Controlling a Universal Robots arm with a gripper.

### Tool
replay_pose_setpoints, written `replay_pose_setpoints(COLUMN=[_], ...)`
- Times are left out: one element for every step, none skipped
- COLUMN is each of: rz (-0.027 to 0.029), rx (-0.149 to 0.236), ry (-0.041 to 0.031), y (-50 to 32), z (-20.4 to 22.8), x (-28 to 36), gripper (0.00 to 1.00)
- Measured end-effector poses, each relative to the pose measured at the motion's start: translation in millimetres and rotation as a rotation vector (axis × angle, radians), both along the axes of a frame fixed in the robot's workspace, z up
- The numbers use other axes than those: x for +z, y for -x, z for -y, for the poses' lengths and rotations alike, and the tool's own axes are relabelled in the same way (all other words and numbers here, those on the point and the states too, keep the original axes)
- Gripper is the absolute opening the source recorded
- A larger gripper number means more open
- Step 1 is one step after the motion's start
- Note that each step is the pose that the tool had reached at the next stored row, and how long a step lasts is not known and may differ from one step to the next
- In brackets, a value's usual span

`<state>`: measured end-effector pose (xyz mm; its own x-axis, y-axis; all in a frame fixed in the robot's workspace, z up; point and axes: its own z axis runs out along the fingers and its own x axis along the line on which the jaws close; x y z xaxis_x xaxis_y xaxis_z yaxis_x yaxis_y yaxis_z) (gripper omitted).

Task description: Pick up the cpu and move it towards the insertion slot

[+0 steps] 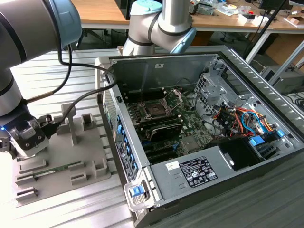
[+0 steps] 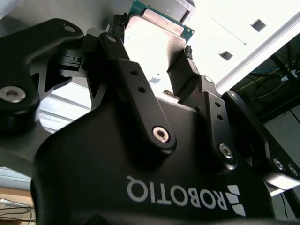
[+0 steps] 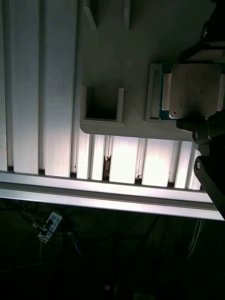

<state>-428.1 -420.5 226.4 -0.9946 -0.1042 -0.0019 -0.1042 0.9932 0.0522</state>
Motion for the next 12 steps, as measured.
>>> replay_pose_setpoints(rz=[-0.0001, 0.0, 0.0, -0.0001, 0.0, 0.0, 0.0001, -0.0001, 0.0, -0.0001, -0.0001, -0.0001], rx=[0.0, 0.0, 0.0, 0.0, 0.0, 0.0, 0.0, 0.0, 0.0, 0.0, 0.0, 0.0], ry=[0.0001, -0.0001, 0.0, 0.0, 0.0, 0.0, 0.0, 0.0, 0.0, 0.0001, 0.0, 0.0], y=[0.0, 0.0, 0.0, 0.0, 0.0, 0.0, 0.0, 0.0, 0.0, 0.0, 0.0, 0.0], z=[0.0, 0.0, 0.0, 0.0, 0.0, 0.0, 0.0, 0.0, 0.0, 0.0, 0.0, 0.0], x=[0.8, 1.8, 2.6, 3.7, 4.4, 5.5, 6.1, 6.8, 7.3, 7.9, 8.5, 9.1], gripper=[0.55, 0.55, 0.55, 0.55, 0.55, 0.55, 0.55, 0.55, 0.55, 0.55, 0.55, 0.55])
